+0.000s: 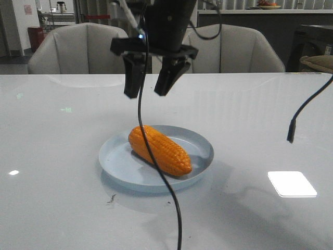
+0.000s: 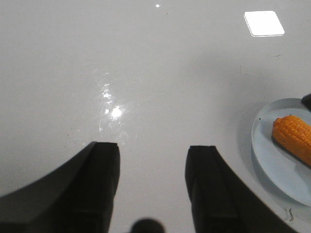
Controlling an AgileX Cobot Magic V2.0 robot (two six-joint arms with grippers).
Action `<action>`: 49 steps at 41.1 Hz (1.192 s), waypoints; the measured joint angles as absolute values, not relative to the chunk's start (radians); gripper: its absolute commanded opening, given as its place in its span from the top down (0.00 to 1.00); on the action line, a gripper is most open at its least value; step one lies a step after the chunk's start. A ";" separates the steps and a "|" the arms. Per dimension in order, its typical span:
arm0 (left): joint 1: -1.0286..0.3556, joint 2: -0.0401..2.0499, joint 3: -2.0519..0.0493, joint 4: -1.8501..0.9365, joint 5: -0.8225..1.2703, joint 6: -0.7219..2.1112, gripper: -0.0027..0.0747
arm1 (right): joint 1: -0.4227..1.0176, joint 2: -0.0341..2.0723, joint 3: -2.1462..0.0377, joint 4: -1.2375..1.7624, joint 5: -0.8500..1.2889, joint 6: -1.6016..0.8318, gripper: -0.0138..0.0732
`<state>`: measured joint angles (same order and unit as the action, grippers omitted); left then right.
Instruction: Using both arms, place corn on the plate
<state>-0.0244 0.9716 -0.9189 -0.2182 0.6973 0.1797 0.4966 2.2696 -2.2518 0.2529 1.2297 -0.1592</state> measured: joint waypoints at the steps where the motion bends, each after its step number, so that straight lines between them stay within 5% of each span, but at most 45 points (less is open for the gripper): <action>1: -0.024 0.972 -0.919 -0.218 0.697 0.180 0.47 | 0.487 2.265 -2.271 0.253 1.233 -0.154 0.23; 23: -0.024 0.972 -0.919 -0.218 0.700 0.180 0.47 | 0.112 1.787 -2.362 0.251 1.262 -0.128 0.23; 33: -0.024 0.972 -0.919 -0.218 0.700 0.180 0.47 | -0.031 1.491 -1.936 0.219 1.251 -0.153 0.23; 49: -0.024 0.972 -0.919 -0.218 0.700 0.180 0.47 | -0.151 0.977 -1.062 0.187 0.902 -0.156 0.23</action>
